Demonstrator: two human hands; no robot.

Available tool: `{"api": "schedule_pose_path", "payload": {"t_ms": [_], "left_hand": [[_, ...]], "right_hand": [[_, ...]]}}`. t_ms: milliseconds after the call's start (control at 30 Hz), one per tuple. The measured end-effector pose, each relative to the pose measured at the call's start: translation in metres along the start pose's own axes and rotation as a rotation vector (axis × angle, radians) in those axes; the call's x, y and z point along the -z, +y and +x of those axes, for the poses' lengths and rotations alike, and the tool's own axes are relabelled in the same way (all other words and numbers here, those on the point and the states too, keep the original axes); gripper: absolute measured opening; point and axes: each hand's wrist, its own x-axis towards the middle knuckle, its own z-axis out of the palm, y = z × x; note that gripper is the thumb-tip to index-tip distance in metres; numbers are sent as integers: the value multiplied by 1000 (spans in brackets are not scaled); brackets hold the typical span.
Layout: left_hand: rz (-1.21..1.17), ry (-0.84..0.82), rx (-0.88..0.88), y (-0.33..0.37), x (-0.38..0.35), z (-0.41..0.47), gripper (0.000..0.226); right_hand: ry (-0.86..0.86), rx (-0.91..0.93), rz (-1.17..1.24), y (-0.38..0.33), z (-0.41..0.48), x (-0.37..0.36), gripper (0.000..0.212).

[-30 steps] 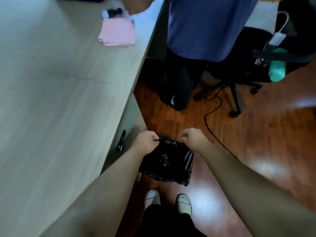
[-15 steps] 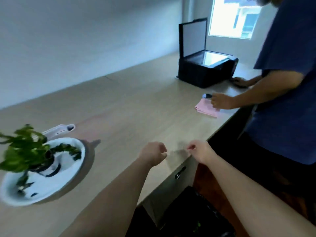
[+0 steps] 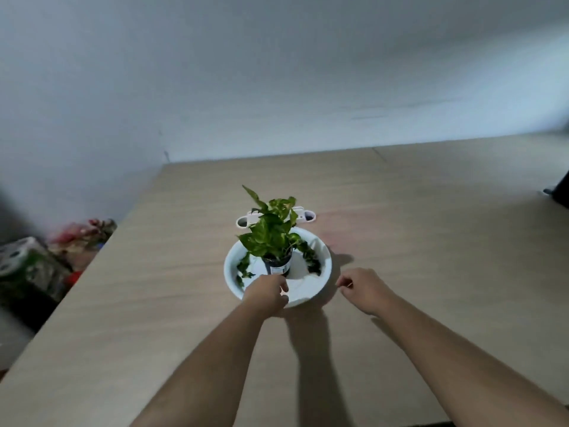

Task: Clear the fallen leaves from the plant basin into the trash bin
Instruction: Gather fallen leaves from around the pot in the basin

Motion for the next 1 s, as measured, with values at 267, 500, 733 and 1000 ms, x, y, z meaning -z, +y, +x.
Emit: {"api": "schedule_pose_path", "payload": {"t_ms": [267, 500, 733, 1000], "left_hand": [[263, -129, 19, -110, 19, 33, 38], [325, -143, -79, -117, 9, 48, 32], [247, -185, -216, -76, -14, 47, 36], [385, -144, -72, -113, 22, 64, 30]], "right_hand": [[-245, 108, -89, -61, 56, -83, 30], [-403, 116, -203, -58, 77, -91, 20], [-302, 19, -470, -36, 106, -59, 26], [-406, 273, -382, -49, 83, -100, 39]]}}
